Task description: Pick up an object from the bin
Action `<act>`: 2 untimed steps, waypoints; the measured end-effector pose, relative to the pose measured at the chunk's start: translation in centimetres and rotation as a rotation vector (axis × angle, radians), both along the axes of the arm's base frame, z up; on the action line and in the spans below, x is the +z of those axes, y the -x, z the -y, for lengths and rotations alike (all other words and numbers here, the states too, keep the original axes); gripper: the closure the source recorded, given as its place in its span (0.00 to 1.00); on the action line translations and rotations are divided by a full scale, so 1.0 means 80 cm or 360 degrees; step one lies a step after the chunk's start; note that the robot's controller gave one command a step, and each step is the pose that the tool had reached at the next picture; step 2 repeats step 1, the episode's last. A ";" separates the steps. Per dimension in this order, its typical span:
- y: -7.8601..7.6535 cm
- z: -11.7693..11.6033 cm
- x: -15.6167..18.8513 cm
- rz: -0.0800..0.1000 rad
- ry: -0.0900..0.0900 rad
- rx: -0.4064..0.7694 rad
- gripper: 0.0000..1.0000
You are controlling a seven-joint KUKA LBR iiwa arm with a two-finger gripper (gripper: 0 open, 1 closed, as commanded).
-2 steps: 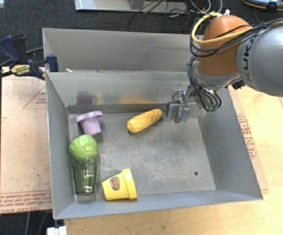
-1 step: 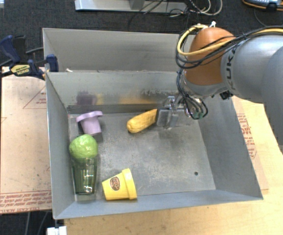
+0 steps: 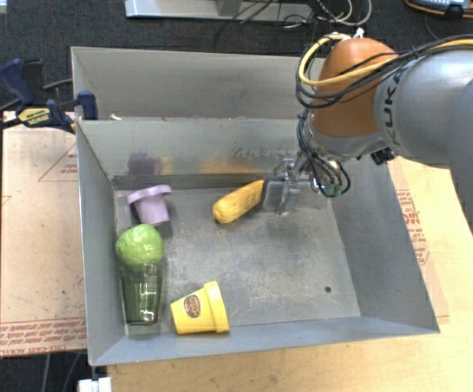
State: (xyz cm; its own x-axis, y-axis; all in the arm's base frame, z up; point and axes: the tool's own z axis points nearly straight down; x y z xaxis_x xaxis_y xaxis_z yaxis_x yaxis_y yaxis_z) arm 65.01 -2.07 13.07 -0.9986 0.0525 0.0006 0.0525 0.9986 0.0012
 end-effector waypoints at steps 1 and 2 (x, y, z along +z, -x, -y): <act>-0.008 0.013 0.090 0.0025 -0.0001 -0.0022 1.00; -0.008 0.013 0.090 0.0025 -0.0001 -0.0022 1.00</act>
Offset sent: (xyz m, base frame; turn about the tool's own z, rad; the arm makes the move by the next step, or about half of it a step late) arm -0.0180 -0.0341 0.2065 0.0066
